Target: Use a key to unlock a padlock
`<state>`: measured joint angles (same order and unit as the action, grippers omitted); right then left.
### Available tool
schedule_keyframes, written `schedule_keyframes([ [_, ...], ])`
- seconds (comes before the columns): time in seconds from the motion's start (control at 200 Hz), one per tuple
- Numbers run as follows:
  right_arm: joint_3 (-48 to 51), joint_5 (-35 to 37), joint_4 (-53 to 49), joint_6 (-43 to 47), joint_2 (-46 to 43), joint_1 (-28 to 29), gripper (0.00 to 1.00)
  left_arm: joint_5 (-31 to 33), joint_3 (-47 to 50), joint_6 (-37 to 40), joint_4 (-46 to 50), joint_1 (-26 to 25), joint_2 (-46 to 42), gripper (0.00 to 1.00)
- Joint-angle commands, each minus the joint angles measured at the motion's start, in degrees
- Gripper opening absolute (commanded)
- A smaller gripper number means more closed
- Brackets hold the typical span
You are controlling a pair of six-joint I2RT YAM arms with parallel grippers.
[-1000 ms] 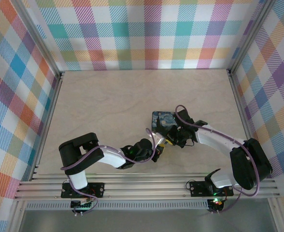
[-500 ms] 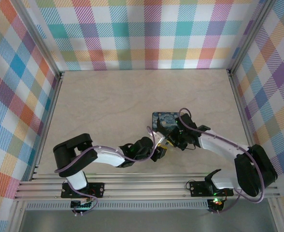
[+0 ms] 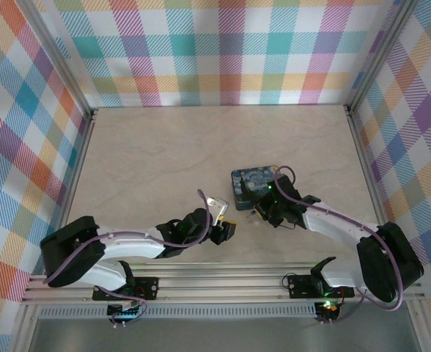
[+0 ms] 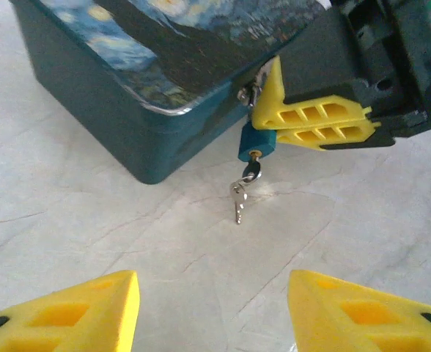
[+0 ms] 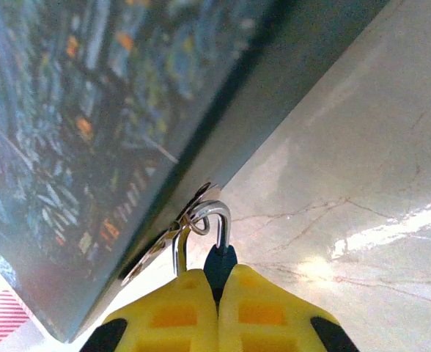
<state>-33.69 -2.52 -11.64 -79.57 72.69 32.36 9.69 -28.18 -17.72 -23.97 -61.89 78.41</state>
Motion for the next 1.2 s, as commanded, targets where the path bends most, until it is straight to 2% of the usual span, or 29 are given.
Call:
schedule_keyframes([
  [0.0,0.5,2.5,5.3,-2.6,0.0,0.3,0.0,3.1,2.2,-2.0,2.1,0.9,-4.3,0.56],
  [0.15,-0.6,1.9,12.4,0.9,4.7,0.2,0.0,4.3,4.0,-2.8,3.8,1.7,-7.3,0.57],
  [0.335,-3.6,-3.3,20.3,9.6,12.8,-0.4,0.0,4.7,5.9,-4.6,4.4,2.1,-9.7,0.58],
  [0.72,1.4,0.1,37.9,2.3,15.9,-0.9,0.0,7.7,8.5,-6.0,9.1,2.1,-18.0,0.59],
  [0.97,0.4,4.9,38.1,-0.1,13.4,-0.9,0.0,9.1,10.1,-7.3,10.6,2.2,-21.9,0.6],
  [1.125,-2.1,4.4,29.7,-0.3,13.3,-0.9,0.0,10.0,10.2,-7.3,11.4,2.2,-23.0,0.61],
  [1.2,-0.6,3.7,31.9,-1.3,14.7,-0.9,0.0,10.0,10.2,-7.3,11.4,2.2,-23.0,0.61],
])
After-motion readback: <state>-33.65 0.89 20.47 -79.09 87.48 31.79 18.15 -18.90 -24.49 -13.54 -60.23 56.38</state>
